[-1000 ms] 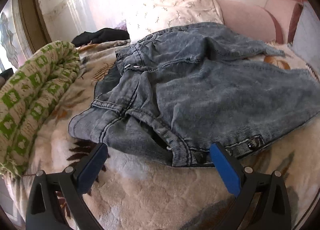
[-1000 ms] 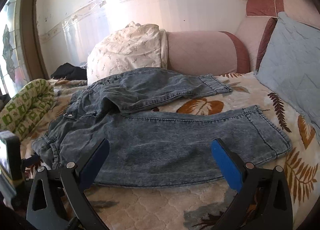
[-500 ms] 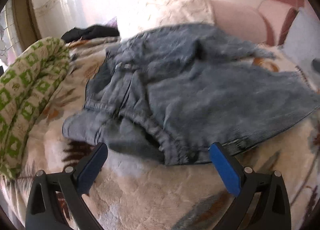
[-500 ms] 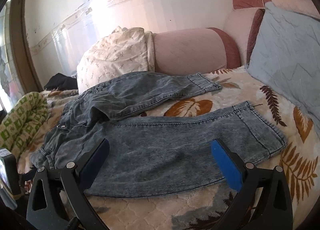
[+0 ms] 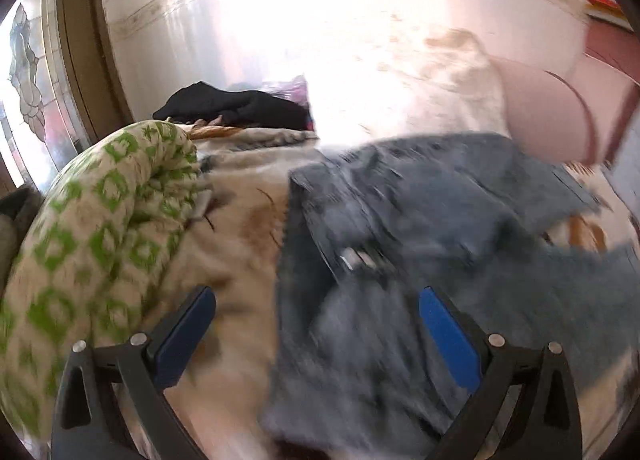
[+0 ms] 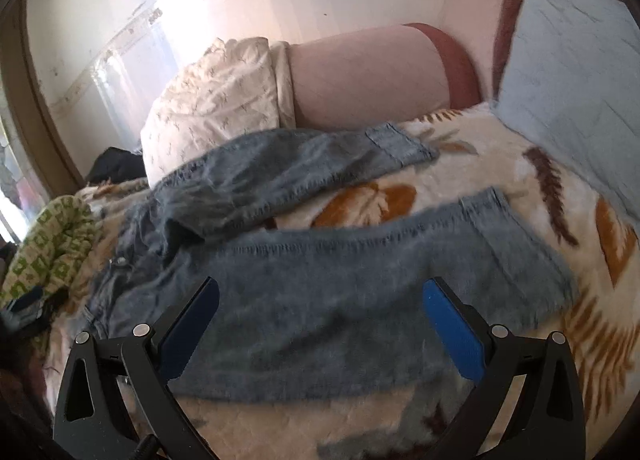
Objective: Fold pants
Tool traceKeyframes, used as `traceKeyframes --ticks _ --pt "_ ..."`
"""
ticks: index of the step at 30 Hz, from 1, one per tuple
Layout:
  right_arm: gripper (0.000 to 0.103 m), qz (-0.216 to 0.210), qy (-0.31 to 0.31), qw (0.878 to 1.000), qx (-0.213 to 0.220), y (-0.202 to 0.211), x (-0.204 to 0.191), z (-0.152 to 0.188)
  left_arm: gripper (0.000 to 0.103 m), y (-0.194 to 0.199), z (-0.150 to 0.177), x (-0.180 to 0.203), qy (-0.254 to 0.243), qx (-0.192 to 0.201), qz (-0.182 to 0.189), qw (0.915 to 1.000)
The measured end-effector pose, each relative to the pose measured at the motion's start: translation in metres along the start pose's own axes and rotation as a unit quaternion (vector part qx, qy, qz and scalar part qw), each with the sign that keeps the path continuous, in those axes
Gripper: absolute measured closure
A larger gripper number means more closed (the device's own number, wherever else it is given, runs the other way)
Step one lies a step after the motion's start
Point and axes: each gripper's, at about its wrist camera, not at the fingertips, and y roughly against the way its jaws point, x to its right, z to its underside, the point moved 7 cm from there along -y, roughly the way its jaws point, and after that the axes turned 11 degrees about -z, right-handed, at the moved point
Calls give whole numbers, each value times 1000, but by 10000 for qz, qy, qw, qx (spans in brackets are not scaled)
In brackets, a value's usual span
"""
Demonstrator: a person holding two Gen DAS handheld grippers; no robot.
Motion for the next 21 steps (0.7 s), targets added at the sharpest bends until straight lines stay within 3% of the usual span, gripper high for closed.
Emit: traceKeyframes --ticks 2,5,10,15,17,21 --pt "0 -16 100 9999 -79 -9 9 -25 0 -33 -24 -10 50 -195 -147 9997" --pt "0 202 474 9984 -213 -29 21 -58 0 -86 -51 -13 167 -735 -28 9971" --pt "0 542 673 9961 -201 -66 44 -110 1 -166 -67 -14 863 -1679 187 9818" --pt "0 576 213 9980 -157 -110 75 -148 22 -217 -65 2 1317 -2407 586 9598" --pt "0 635 112 9978 -181 -127 85 -157 27 -227 -64 8 1384 -2542 712 9546" --pt "0 869 42 9960 -199 -155 104 -177 49 -238 -67 17 1514 -2658 956 9473"
